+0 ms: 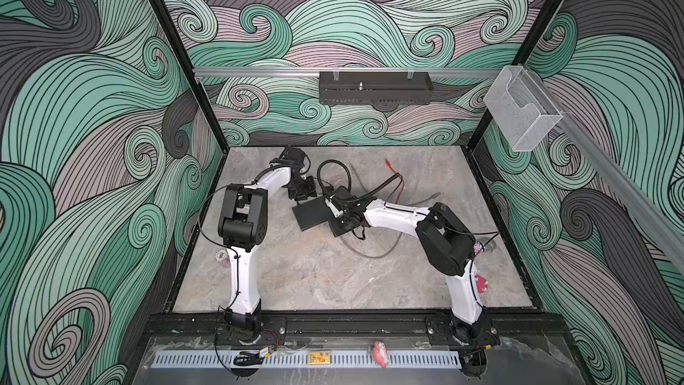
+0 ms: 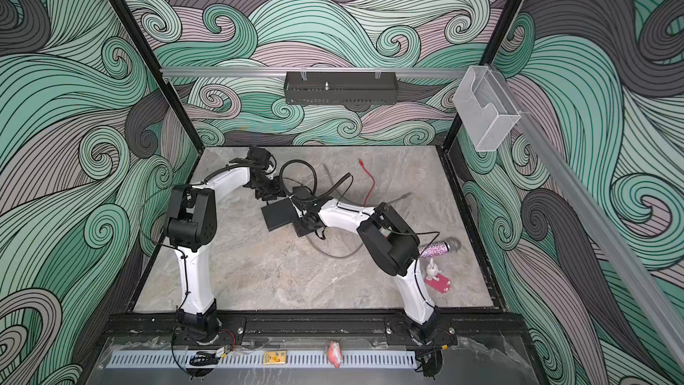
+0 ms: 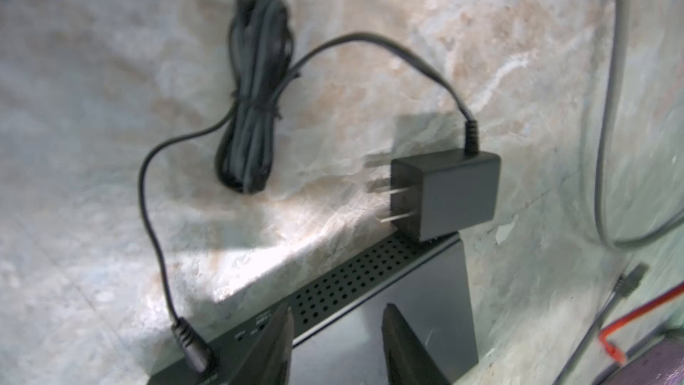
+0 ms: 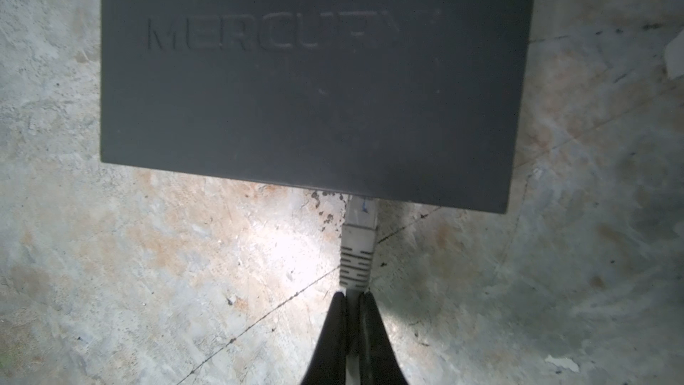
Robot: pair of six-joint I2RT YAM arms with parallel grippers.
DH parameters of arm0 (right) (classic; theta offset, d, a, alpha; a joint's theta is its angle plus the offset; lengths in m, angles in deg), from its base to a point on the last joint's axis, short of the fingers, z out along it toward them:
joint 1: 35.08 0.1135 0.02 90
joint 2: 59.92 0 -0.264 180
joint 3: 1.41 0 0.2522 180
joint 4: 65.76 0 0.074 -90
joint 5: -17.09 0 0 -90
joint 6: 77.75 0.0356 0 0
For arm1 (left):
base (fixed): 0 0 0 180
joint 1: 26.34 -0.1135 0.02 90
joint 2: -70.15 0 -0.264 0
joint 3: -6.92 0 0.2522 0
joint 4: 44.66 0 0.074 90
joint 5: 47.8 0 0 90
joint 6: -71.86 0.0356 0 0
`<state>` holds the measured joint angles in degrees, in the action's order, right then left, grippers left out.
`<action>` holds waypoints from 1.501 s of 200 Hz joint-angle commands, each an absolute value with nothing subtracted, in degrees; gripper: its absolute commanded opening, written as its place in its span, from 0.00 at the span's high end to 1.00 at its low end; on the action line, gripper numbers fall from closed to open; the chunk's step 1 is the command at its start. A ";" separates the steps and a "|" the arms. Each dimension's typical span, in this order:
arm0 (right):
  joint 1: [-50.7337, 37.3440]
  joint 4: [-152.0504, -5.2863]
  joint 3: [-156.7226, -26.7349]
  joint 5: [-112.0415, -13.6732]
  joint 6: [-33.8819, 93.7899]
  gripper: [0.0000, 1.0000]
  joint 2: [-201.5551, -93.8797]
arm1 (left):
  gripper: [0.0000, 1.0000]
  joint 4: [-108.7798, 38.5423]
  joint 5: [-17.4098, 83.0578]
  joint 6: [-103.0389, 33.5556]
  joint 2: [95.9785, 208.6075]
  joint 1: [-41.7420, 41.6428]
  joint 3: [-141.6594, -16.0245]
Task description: Insert the plug into the switch port
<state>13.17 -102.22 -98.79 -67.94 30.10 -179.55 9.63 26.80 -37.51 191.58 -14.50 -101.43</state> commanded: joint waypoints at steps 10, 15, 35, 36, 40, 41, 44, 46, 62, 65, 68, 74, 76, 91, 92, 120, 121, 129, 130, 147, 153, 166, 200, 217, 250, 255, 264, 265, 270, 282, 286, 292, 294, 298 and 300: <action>13.17 -100.44 -97.90 -66.22 29.94 0.91 -178.49 | 0.57 18.49 21.97 -23.14 196.55 -16.16 -109.95; 13.17 -100.44 -97.88 -66.10 29.92 0.91 -178.47 | 0.57 20.20 21.64 -21.64 197.49 -16.25 -111.05; 13.16 -100.44 -97.68 -65.53 29.77 0.91 -178.35 | 0.57 24.06 24.40 -15.93 199.56 -16.39 -113.21; 13.17 -100.44 -97.65 -65.49 29.76 0.91 -178.37 | 0.57 24.09 24.37 -15.67 199.59 -16.40 -113.20; 13.13 -100.44 -97.62 -65.44 29.78 0.91 -178.36 | 0.56 24.11 24.31 -14.66 199.69 -16.48 -113.05; 13.15 -100.44 -97.62 -65.40 29.81 0.91 -178.38 | 0.56 24.12 24.24 -14.47 199.69 -16.58 -113.03; 13.17 -100.41 -97.54 -65.29 29.83 0.91 -178.39 | 0.56 24.01 24.00 -13.67 199.76 -16.65 -112.89; 13.17 -100.48 -97.53 -65.27 29.83 0.91 -178.37 | 0.56 23.94 23.87 -13.30 199.71 -16.67 -112.81; 13.16 -98.89 -97.52 -64.82 29.74 0.91 -178.49 | 0.52 23.86 22.51 -10.43 199.44 -17.06 -112.57; 13.17 -98.86 -97.48 -64.66 29.70 0.91 -178.50 | 0.51 23.98 22.57 -10.08 199.54 -17.03 -112.72; 13.17 -98.86 -97.39 -64.65 29.66 0.91 -178.48 | 0.50 24.28 22.59 -9.58 199.54 -17.09 -113.01; 13.17 -98.81 -97.36 -64.61 29.60 0.91 -178.52 | 0.48 25.52 22.36 -8.75 199.89 -17.07 -113.98; 13.17 -98.84 -97.38 -64.53 29.64 0.91 -178.51 | 0.47 26.01 22.40 -8.56 199.99 -17.10 -114.33; 13.17 -98.81 -97.27 -64.42 29.52 0.91 -178.48 | 0.44 27.19 24.22 -7.92 200.74 -17.11 -115.87; 13.17 -98.79 -97.27 -64.45 29.50 0.91 -178.48 | 0.43 27.24 24.24 -7.93 200.79 -17.11 -115.94; 13.17 -98.77 -97.18 -64.17 29.57 0.91 -178.54 | 0.41 27.62 21.62 -6.67 201.88 -17.42 -116.09; 13.13 -98.77 -97.18 -64.19 29.57 0.91 -178.55 | 0.41 27.67 21.54 -6.60 201.89 -17.35 -116.09; 13.12 -98.68 -97.09 -64.16 29.57 0.91 -178.57 | 0.41 28.11 21.38 -6.19 202.44 -17.31 -116.35; 13.15 -98.68 -97.09 -64.14 29.57 0.91 -178.57 | 0.41 28.09 21.37 -6.19 202.48 -17.30 -116.35; 13.11 -98.68 -96.96 -64.21 29.57 0.91 -178.56 | 0.34 28.30 21.26 -5.66 203.29 -17.34 -116.29; 13.16 -98.63 -96.87 -64.19 29.56 0.91 -178.52 | 0.34 28.00 21.43 -5.65 203.40 -17.31 -116.18; 13.17 -98.59 -96.85 -64.06 29.57 0.91 -178.54 | 0.34 27.62 21.84 -5.83 203.67 -17.29 -116.24; 13.17 -98.42 -97.13 -64.21 29.66 0.91 -178.71 | 0.37 26.90 21.46 -5.84 204.22 -17.20 -116.91; 13.17 -98.34 -97.24 -64.28 29.72 0.91 -178.80 | 0.38 27.29 20.41 -5.75 204.71 -17.20 -117.15; 13.17 -98.35 -97.65 -64.31 29.66 0.91 -179.15 | 0.40 27.40 19.00 -4.89 205.00 -16.64 -116.44; 13.17 -98.41 -97.67 -64.33 29.61 0.91 -179.20 | 0.40 27.54 18.92 -4.66 205.08 -16.65 -116.44; 13.13 -98.50 -97.95 -64.49 29.53 0.91 -179.38 | 0.40 27.89 18.97 -4.34 205.30 -16.52 -116.53; 13.11 -98.54 -98.05 -64.48 29.50 0.91 -179.37 | 0.40 27.89 18.98 -4.34 205.31 -16.51 -116.53; 13.13 -98.71 -98.22 -64.50 29.42 0.91 -179.56 | 0.41 27.93 19.07 -4.34 205.37 -16.50 -116.45; 13.11 -99.01 -98.69 -64.80 29.22 0.91 -179.79 | 0.41 27.90 19.17 -4.40 205.46 -16.50 -116.07; 12.98 -98.95 -98.82 -64.90 29.16 0.91 -179.88 | 0.41 27.82 19.17 -4.42 205.41 -16.50 -115.97; 13.00 -98.95 -99.01 -65.07 29.13 0.91 -179.96 | 0.41 27.60 19.11 -4.58 205.34 -16.50 -115.76; 12.95 -98.95 -99.11 -65.19 29.13 0.91 -180.02 | 0.41 27.52 19.15 -4.59 205.33 -16.50 -115.68; 12.91 -98.90 -99.26 -65.22 29.13 0.91 -180.13 | 0.41 27.56 19.17 -4.68 205.40 -16.50 -115.73; 12.87 -98.91 -99.35 -65.27 29.13 0.91 -180.19 | 0.41 27.64 19.17 -4.69 205.39 -16.50 -115.74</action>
